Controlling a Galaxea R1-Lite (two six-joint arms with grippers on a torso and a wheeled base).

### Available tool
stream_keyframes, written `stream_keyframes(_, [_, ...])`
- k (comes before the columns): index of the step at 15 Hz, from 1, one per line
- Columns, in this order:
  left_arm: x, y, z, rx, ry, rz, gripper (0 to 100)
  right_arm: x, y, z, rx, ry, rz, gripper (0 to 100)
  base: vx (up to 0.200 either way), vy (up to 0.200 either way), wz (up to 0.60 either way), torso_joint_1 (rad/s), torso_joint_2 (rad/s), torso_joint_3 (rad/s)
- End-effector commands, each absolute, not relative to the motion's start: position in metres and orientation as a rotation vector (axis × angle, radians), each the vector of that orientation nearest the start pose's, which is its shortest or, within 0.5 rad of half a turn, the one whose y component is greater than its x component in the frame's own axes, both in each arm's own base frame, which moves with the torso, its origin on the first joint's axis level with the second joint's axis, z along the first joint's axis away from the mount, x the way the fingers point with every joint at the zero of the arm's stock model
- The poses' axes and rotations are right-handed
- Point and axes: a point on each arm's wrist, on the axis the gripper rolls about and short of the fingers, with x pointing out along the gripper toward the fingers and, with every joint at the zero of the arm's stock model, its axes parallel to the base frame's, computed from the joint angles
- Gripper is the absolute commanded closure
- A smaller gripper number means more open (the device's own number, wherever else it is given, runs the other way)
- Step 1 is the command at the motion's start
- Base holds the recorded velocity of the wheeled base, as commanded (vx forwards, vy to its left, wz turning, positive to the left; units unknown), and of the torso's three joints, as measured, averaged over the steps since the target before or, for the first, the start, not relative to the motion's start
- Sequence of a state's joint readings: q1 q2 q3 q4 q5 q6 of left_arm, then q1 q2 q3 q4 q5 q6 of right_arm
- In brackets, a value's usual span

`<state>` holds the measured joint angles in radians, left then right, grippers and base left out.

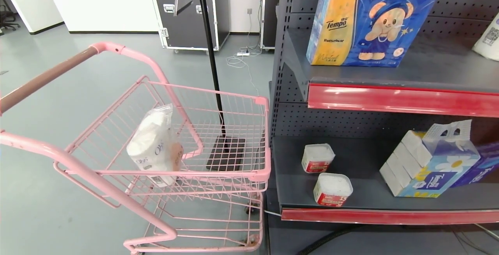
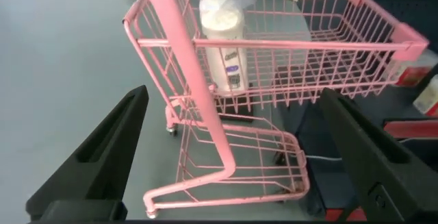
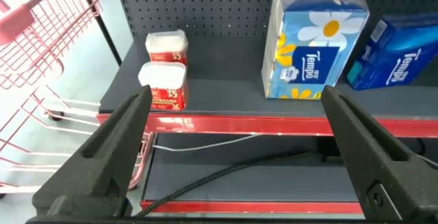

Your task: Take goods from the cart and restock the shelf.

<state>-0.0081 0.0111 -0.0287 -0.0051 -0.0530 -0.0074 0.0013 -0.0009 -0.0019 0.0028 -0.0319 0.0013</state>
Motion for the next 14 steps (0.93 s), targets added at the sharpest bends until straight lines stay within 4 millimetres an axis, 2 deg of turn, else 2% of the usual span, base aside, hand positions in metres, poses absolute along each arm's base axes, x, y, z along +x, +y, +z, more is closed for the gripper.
stream_keyframes(1, [-0.004, -0.002, 0.191, -0.138, -0.018, -0.135, 0, -0.023, -0.001, 0.076, 0.002, 0.002, -0.031, 0, 0.000, 0.000, 0.00, -0.012, 0.09, 0.095])
stream_keyframes(2, [0.021, -0.003, 0.230, -0.222, 0.016, -0.141, 0, -0.023, -0.001, 0.076, 0.002, 0.002, -0.031, 0, 0.000, 0.000, 0.00, 0.000, 0.00, 0.000])
stream_keyframes(3, [0.047, -0.004, 0.244, -0.217, 0.071, -0.130, 0, -0.023, -0.001, 0.076, 0.002, 0.002, -0.031, 0, 0.000, 0.000, 0.00, 0.000, 0.00, 0.000])
stream_keyframes(4, [0.070, -0.004, 0.248, -0.184, 0.134, -0.136, 0, -0.023, -0.001, 0.076, 0.002, 0.002, -0.031, 0, 0.000, 0.000, 0.00, 0.000, 0.00, 0.000])
stream_keyframes(5, [0.092, -0.006, 0.242, -0.151, 0.215, -0.147, 0, -0.023, -0.001, 0.076, 0.002, 0.002, -0.031, 0, 0.000, 0.000, 0.00, 0.000, 0.00, 0.000])
stream_keyframes(6, [0.106, -0.010, 0.239, -0.136, 0.252, -0.180, 0, -0.023, -0.001, 0.076, 0.002, 0.002, -0.031, 0, 0.000, 0.000, 0.00, 0.000, 0.00, 0.000])
stream_keyframes(7, [0.125, -0.022, 0.235, -0.122, 0.281, -0.245, 0, -0.023, -0.001, 0.076, 0.002, 0.002, -0.031, 0, 0.000, 0.000, 0.00, 0.000, 0.00, 0.000])
stream_keyframes(8, [0.135, -0.026, 0.230, -0.116, 0.316, -0.257, 0, -0.023, -0.001, 0.076, 0.000, 0.002, -0.031, 0, 0.000, 0.000, 0.00, 0.000, 0.00, 0.000])
stream_keyframes(9, [0.154, -0.033, 0.220, -0.106, 0.375, -0.246, 0, -0.023, -0.001, 0.076, 0.000, 0.002, -0.031, 0, 0.000, 0.000, 0.00, 0.000, 0.00, 0.000])
stream_keyframes(10, [0.182, -0.040, 0.206, -0.098, 0.421, -0.235, 0, -0.023, -0.001, 0.076, 0.002, 0.002, -0.031, 0, 0.000, 0.000, 0.00, 0.000, 0.00, 0.000])
stream_keyframes(13, [0.210, -0.047, 0.180, -0.078, 0.528, -0.213, 0, -0.023, -0.001, 0.076, 0.002, 0.002, -0.031, 0, 0.000, 0.000, 0.00, 0.000, 0.00, 0.000])
stream_keyframes(14, [0.222, -0.048, 0.166, -0.069, 0.589, -0.195, 0, -0.023, -0.001, 0.076, 0.002, 0.002, -0.031, 0, 0.000, 0.000, 0.00, 0.000, 0.00, 0.000])
